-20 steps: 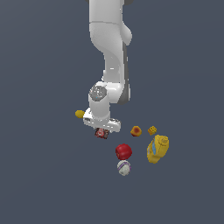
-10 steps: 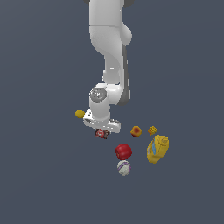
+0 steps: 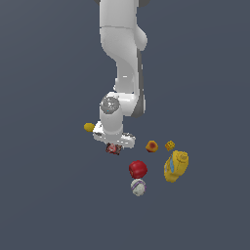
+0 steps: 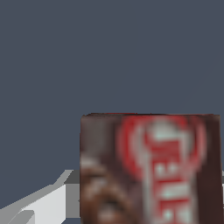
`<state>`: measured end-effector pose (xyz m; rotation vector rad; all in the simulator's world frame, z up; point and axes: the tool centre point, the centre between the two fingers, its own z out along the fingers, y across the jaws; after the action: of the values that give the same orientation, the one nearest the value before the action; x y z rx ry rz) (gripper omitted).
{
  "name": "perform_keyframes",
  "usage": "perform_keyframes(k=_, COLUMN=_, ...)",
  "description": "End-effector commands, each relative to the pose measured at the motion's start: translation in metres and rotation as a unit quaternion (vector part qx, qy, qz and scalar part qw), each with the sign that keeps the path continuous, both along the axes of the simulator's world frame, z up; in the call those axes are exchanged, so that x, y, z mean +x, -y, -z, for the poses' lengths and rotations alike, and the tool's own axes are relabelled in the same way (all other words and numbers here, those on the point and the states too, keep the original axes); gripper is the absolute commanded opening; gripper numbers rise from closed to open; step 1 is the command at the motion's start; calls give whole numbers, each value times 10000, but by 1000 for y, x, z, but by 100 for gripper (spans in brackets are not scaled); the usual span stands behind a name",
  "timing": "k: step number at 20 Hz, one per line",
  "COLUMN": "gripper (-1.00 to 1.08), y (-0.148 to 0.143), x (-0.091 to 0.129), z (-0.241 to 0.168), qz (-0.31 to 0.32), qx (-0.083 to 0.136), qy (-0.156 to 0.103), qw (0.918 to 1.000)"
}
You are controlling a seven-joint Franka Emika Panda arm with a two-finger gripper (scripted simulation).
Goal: Pick up a designated object from a clutter of objects.
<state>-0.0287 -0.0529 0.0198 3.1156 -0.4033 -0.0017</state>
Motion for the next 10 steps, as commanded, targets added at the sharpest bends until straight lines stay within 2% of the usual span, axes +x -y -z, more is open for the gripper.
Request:
perform_keyframes(k=1, gripper=-100, y=-1, x=1, z=-6, qz=-1, qx=0, qy=4, qw=10000)
perform_keyframes(k=10, gripper=-100, y=-8, x=8, z=-56, qz=2, qx=1, qy=6, qw=10000)
